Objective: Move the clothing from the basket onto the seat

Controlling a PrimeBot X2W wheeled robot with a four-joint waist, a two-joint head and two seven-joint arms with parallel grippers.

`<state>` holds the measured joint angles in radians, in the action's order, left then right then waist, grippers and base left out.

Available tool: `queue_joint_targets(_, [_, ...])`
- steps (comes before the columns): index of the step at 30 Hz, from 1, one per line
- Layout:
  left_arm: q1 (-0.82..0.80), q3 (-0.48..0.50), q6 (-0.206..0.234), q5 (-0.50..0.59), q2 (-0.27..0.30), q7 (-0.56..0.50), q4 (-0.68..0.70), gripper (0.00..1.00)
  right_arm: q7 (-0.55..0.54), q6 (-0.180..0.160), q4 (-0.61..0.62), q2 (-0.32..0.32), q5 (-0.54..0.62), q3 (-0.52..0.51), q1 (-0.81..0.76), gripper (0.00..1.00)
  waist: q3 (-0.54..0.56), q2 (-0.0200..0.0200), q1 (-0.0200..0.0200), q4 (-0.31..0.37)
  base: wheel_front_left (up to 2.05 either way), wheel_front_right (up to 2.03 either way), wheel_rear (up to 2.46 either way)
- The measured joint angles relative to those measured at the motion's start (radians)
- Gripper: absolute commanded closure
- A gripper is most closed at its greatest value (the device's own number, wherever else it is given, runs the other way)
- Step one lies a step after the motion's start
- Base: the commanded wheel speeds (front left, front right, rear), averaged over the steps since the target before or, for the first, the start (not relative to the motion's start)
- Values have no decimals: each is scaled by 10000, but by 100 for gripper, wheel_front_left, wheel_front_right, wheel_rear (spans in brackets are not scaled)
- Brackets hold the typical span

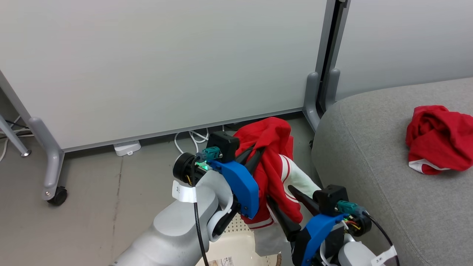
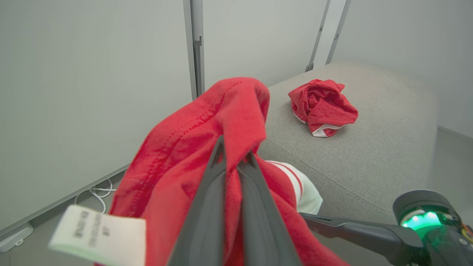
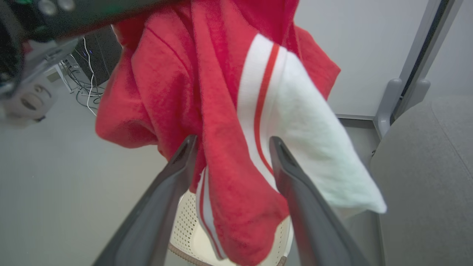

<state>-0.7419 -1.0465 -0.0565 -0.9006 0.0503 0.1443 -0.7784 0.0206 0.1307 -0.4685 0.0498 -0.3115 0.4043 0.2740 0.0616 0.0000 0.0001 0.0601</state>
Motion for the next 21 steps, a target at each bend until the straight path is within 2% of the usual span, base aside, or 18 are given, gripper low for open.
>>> queue_joint_targets(14, [-243,-568,75,-520,2,159,-75,100,623,0,-2115,0,-1118,957,1412,0,-49,0,0,-62,0,0,0])
queue_joint_targets(16, [-246,-640,92,-596,0,163,-96,100,744,0,-2324,-2,-1260,1068,1523,70,-45,0,0,-66,0,0,0])
queue_joint_targets(17, [-251,-671,102,-612,2,171,-109,100,836,0,-2428,0,-1323,1112,1581,100,-43,0,0,-68,0,0,0])
queue_joint_targets(21, [-324,-784,117,-740,2,213,-146,100,1110,0,-2759,-2,-1526,1275,1779,100,-34,0,0,-63,0,0,0])
